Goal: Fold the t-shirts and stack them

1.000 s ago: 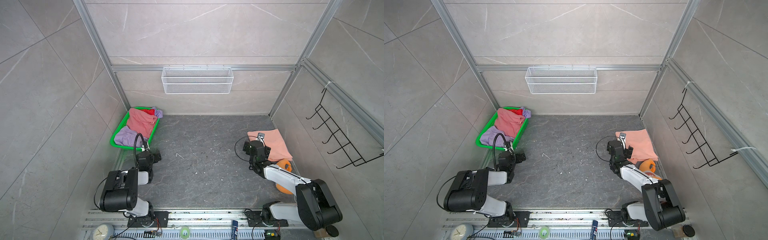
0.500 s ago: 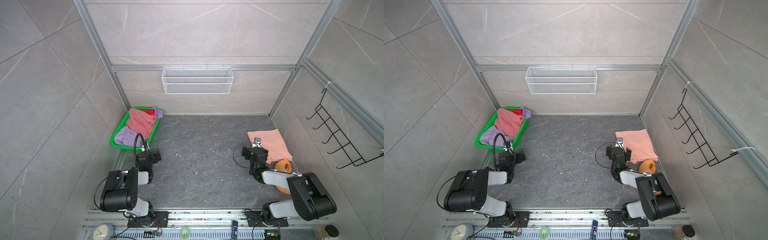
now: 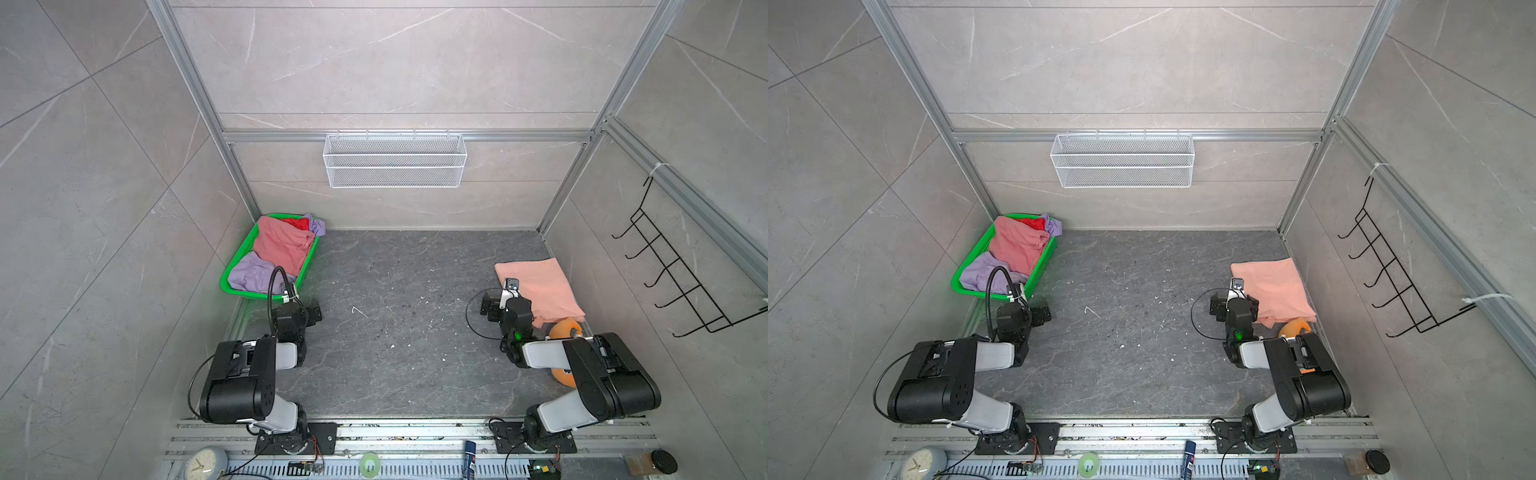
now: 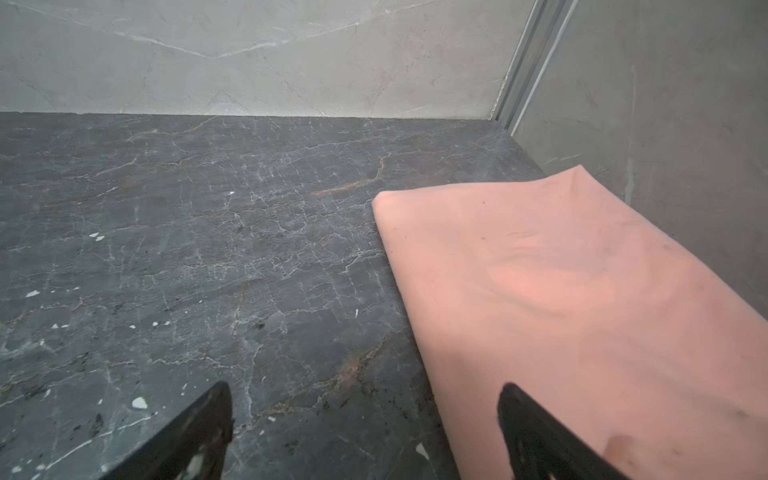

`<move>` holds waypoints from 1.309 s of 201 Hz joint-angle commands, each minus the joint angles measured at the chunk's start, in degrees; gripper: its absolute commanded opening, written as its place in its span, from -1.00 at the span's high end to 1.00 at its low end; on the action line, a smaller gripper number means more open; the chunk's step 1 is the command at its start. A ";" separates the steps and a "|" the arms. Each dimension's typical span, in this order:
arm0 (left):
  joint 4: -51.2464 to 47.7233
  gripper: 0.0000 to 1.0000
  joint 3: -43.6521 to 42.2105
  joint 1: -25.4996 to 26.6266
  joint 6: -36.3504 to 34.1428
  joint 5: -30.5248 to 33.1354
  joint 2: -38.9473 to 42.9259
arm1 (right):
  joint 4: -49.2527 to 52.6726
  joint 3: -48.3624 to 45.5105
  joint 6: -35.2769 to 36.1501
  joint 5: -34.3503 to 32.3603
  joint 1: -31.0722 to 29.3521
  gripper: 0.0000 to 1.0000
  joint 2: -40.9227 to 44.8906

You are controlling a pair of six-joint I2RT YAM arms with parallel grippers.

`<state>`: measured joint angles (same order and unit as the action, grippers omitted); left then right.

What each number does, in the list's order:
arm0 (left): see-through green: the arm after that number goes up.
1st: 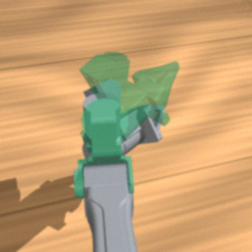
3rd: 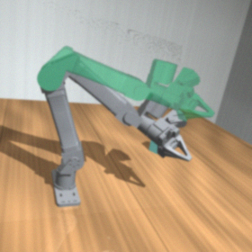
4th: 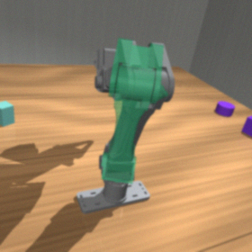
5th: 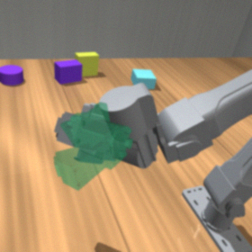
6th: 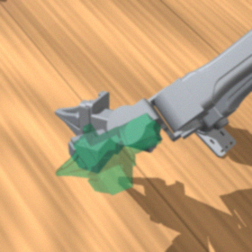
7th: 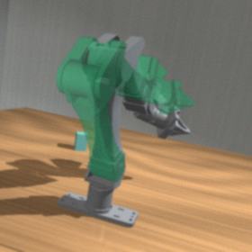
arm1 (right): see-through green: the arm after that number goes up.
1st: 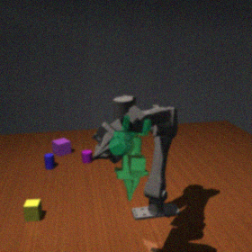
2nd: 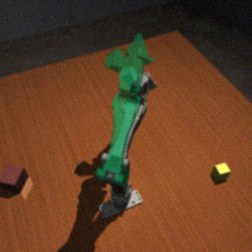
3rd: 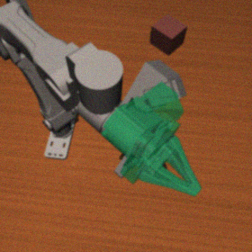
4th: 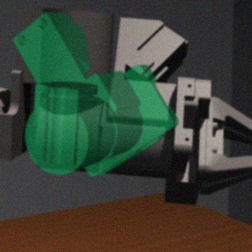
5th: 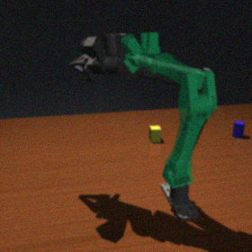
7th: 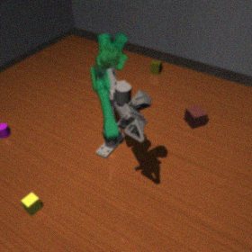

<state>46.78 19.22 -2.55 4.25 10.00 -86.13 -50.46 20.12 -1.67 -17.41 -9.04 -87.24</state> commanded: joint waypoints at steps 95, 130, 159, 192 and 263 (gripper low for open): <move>2.54 -1.00 1.34 0.13 -1.26 0.81 -0.51 | -0.70 0.27 -0.17 1.85 0.76 -0.99 -0.20; 2.77 -0.99 1.26 0.17 -1.26 0.83 -0.49 | -0.90 0.14 -0.06 1.85 0.79 -0.99 -0.07; 3.26 -1.00 0.72 0.13 -1.26 0.66 -0.09 | -1.39 -0.33 0.22 1.77 0.78 -0.99 0.32; 3.34 -1.00 0.72 0.17 -1.28 0.65 -0.09 | -1.35 -0.26 0.24 1.77 0.77 -0.99 0.33; 3.14 -1.00 0.86 0.10 -1.26 0.66 -0.19 | -1.24 -0.20 0.25 1.76 0.77 -0.99 0.36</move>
<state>46.78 19.27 -2.55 4.27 10.24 -86.61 -50.70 20.12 -1.67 -16.03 -8.47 -87.26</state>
